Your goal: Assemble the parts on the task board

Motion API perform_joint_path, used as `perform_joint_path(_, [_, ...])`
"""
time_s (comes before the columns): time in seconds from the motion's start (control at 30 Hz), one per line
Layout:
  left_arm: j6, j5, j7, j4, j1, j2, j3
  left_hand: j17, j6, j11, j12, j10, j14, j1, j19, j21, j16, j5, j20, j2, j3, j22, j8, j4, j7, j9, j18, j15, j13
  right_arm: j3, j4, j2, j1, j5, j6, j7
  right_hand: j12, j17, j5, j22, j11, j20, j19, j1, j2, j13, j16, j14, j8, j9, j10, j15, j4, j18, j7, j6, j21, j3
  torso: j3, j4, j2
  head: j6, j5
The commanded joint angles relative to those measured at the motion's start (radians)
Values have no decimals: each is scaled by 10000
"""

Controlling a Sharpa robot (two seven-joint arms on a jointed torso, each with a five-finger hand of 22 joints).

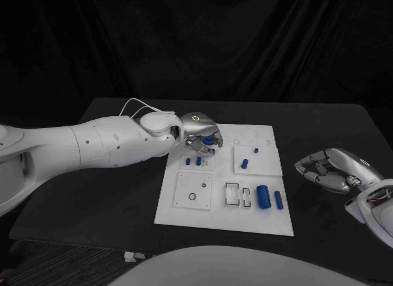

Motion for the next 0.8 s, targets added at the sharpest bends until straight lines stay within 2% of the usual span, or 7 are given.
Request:
perform_joint_path(0.03, [556,-316,-348,-30,-36,54,10,-59,-110,10,95,60,-89,-80,-93,-73,-70,120,-2,22,-48,1844,-52,-41,31,-29,-18,6,90,6,17,-5,-6,-25,-99,3,-6,10,63,1794,24,71,11,49,-80,389,-37,464,-28,12,32,67,-57,78,21,51,27,17,-4,-28,-9,-2,31])
perform_joint_path(0.1, [617,-320,-399,-49,-49,75,10,-58,-108,17,170,101,-90,-96,-89,-75,-60,165,-5,46,-53,1847,-39,-69,46,-36,-19,17,167,6,13,-5,-7,-25,-94,2,-6,10,63,1794,24,71,11,49,-80,389,-37,464,-28,12,32,67,-57,78,21,51,27,17,-1,-7,-10,-2,12])
perform_joint_path(0.2, [683,-323,-450,-82,-69,103,10,-59,-86,47,258,120,-89,-94,-94,-96,-46,262,-9,69,-50,1844,-21,-125,37,-41,-16,26,274,6,6,-2,-9,-25,-82,-3,-6,10,63,1794,24,71,11,49,-80,389,-37,464,-28,12,32,67,-57,78,21,51,27,17,2,-9,-5,-2,15])
perform_joint_path(0.4, [842,-325,-566,-190,-108,174,10,-68,-56,39,389,52,-88,-24,-81,-115,-12,741,-25,118,40,1845,-14,-305,52,-61,-15,22,494,6,-11,20,-14,-25,-56,-8,-6,10,63,1794,24,71,11,49,-80,389,-37,464,-28,12,32,67,-57,78,21,51,27,17,-1,-23,-9,-2,40])
perform_joint_path(0.67, [891,-326,-627,-408,-167,346,11,-154,112,9,493,38,-143,77,-95,-175,-43,1209,-40,192,269,1835,52,-519,140,-46,-6,9,675,6,-37,54,-22,-25,-31,-13,-13,3,69,1791,24,71,9,48,-83,380,-40,463,-34,14,30,66,-63,80,22,48,15,18,0,-13,-5,-2,40])
perform_joint_path(0.8, [855,-326,-612,-548,-212,470,11,-200,295,6,548,87,-172,75,-103,-198,-63,1338,-44,232,364,1831,140,-593,190,28,-3,2,744,6,-54,83,-26,-25,-17,-13,-13,3,69,1791,24,71,9,48,-83,380,-40,463,-34,14,30,66,-63,80,22,48,15,18,-1,-15,-7,-2,67])
